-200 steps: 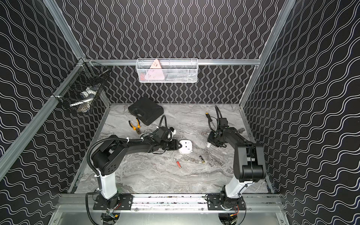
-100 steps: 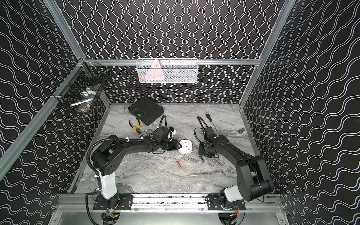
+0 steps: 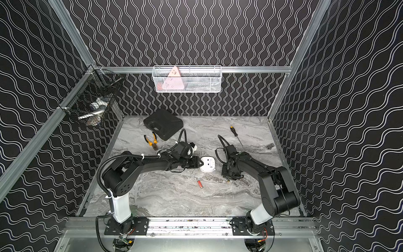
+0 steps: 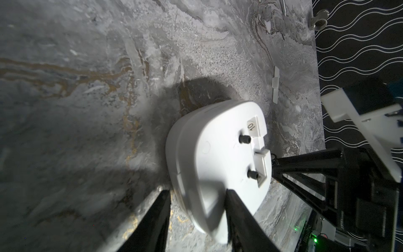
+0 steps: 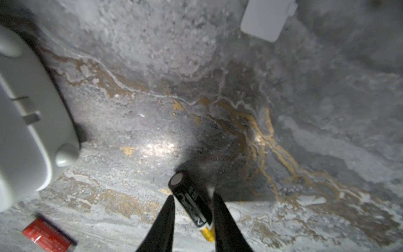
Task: Insert the battery into the alarm
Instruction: Pick up the battery at the center of the board, then install the battery in the alarm.
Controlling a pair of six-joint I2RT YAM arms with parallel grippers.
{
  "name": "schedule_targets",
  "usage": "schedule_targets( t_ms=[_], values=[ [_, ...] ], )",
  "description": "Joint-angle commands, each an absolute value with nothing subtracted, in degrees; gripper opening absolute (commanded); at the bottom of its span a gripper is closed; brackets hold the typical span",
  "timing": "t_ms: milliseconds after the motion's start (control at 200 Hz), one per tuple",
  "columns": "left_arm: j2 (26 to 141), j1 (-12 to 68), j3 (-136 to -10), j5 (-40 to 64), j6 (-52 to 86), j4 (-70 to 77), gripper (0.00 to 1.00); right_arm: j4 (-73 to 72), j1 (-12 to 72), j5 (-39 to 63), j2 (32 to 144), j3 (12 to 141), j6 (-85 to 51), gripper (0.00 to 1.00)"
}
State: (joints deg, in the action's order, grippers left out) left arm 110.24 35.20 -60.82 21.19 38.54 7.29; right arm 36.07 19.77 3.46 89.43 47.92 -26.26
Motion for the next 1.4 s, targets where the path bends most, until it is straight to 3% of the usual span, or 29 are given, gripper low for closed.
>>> schedule_targets(
  t_ms=[0,385,751,976,1141,1231,1396],
  values=[
    [110.1,35.1,-60.7,19.8,37.1,2.2,0.46,35.6,19.9,4.0,90.0,47.7,-25.7,0.28],
    [109.2,35.0,-60.4,19.5,37.2,2.2,0.49,33.0,19.9,4.6,89.9,47.0,-25.9,0.12],
    [104.1,35.0,-59.8,17.2,37.8,1.5,0.71,24.6,19.6,11.7,81.1,45.6,-21.7,0.10],
    [96.1,34.8,-57.6,16.2,39.9,3.6,0.86,14.3,19.7,22.0,77.1,44.7,-17.1,0.09],
    [92.2,34.9,-57.3,22.8,44.7,6.5,0.86,2.8,19.9,32.6,76.7,43.7,-17.0,0.10],
    [89.8,34.8,-57.1,24.3,46.9,7.9,0.78,-2.1,20.3,37.4,77.3,43.7,-16.9,0.10],
    [87.4,34.8,-57.9,25.7,47.4,7.1,0.71,-6.5,20.7,45.0,79.8,44.6,-16.0,0.10]
  ],
)
